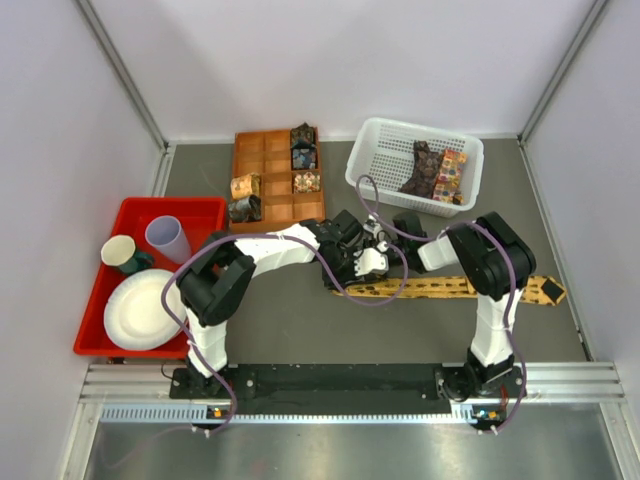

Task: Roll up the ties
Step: Roll the tie at the center of the board.

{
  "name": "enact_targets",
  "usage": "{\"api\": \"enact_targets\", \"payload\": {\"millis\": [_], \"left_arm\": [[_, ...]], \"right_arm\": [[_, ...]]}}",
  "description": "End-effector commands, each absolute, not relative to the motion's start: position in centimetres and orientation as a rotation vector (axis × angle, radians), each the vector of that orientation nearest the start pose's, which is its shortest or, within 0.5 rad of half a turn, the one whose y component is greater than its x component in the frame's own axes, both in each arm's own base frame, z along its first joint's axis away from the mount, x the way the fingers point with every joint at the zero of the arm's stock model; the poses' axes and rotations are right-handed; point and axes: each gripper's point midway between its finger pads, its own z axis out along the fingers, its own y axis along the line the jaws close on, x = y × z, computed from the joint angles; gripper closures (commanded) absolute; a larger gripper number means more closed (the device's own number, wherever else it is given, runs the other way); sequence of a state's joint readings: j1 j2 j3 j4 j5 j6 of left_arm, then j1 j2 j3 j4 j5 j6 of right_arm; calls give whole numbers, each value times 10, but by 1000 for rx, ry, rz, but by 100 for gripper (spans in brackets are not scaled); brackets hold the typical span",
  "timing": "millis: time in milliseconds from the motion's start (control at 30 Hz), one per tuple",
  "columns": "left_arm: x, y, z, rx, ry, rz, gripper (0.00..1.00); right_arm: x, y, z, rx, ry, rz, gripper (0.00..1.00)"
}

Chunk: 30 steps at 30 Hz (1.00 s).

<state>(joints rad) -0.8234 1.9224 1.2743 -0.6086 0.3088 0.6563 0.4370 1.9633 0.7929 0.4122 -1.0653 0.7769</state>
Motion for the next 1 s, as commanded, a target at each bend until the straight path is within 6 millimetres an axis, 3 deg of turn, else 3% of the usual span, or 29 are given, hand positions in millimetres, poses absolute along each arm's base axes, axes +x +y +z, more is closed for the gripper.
{"api": "enact_targets", "payload": {"millis": [0, 200, 333, 500, 767, 900, 933, 967], "left_arm": [[189, -265, -49, 2106, 2268, -540, 77], [187, -264, -50, 2105, 2279, -547, 76], [188, -264, -48, 2080, 2295, -545, 70], [196, -270, -37, 1996, 2263, -592, 49], [227, -285, 11, 1766, 2094, -715, 35], [240, -298, 47, 1610, 1918, -841, 32], [234, -296, 57, 1572, 1869, -901, 30], [241, -305, 68, 1547, 1775, -910, 29]], "right_arm": [[258, 315, 75, -333, 2338, 1895, 78], [256, 314, 66, -324, 2379, 1897, 100], [249, 307, 54, -347, 2458, 1833, 100], [243, 292, 31, -378, 2586, 1655, 100], [249, 277, 12, -366, 2695, 1438, 100], [250, 273, 11, -368, 2714, 1392, 100], [251, 272, 11, -376, 2714, 1368, 100], [249, 271, 10, -380, 2721, 1360, 100]]}}
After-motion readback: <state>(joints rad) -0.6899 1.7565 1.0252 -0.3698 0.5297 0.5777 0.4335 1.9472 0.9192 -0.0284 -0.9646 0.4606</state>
